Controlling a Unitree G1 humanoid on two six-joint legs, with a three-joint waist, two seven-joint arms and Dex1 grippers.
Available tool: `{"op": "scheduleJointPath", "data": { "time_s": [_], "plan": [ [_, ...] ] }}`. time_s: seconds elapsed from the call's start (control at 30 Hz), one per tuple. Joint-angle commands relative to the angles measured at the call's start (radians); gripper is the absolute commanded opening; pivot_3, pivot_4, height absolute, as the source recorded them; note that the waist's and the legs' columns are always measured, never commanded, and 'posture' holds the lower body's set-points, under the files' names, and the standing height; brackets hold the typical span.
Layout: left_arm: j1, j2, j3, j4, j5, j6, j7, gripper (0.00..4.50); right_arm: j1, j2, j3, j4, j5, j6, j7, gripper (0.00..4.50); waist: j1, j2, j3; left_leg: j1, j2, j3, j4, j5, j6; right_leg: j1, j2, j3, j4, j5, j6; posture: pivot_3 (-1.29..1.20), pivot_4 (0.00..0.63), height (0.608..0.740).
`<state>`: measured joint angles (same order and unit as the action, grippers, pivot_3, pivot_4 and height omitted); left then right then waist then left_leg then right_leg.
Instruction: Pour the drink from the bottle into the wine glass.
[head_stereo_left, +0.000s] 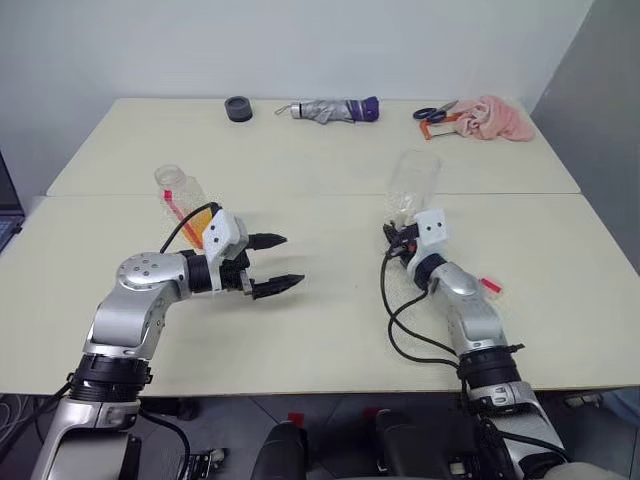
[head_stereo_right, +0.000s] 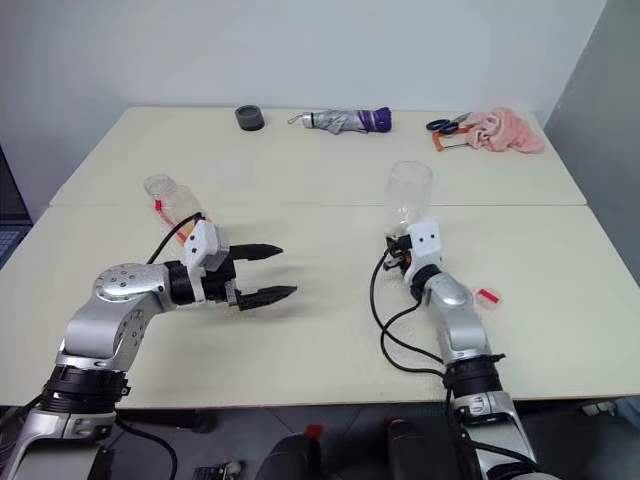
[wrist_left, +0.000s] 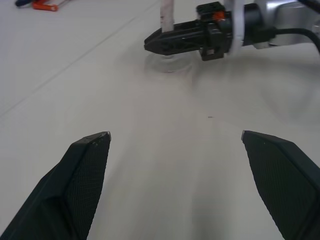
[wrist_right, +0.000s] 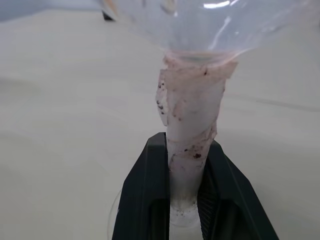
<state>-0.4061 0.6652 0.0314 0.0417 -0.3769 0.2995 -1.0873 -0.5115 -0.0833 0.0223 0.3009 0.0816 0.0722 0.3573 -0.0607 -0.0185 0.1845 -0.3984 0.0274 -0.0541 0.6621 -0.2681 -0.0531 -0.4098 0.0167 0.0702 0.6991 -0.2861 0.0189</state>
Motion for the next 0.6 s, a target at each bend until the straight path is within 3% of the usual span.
{"op": "scheduleJointPath", "data": {
  "time_s": [0.03,0.6],
  "plan": [
    [0.012,-0.003,0.051,-0.015,-0.005,-0.014,0.054,4.5,-0.044,0.039,0.047,0.039,-0.028,-0.121,0.003,0.39,0.0,0.0,0.0,0.0,0.0,0.0,0.0,0.0,0.0,0.0,0.0,0.0,0.0,0.0,0.0,0.0,0.15,0.74],
    [0.051,0.015,0.096,-0.11,-0.025,0.021,0.135,4.5,-0.201,0.123,0.106,0.45,-0.061,-0.318,0.081,0.39,0.003,0.0,0.0,0.0,0.001,-0.001,0.0,0.0,0.0,0.0,-0.002,0.0,0.0,0.0,0.0,0.0,0.15,0.74]
  ]
}}
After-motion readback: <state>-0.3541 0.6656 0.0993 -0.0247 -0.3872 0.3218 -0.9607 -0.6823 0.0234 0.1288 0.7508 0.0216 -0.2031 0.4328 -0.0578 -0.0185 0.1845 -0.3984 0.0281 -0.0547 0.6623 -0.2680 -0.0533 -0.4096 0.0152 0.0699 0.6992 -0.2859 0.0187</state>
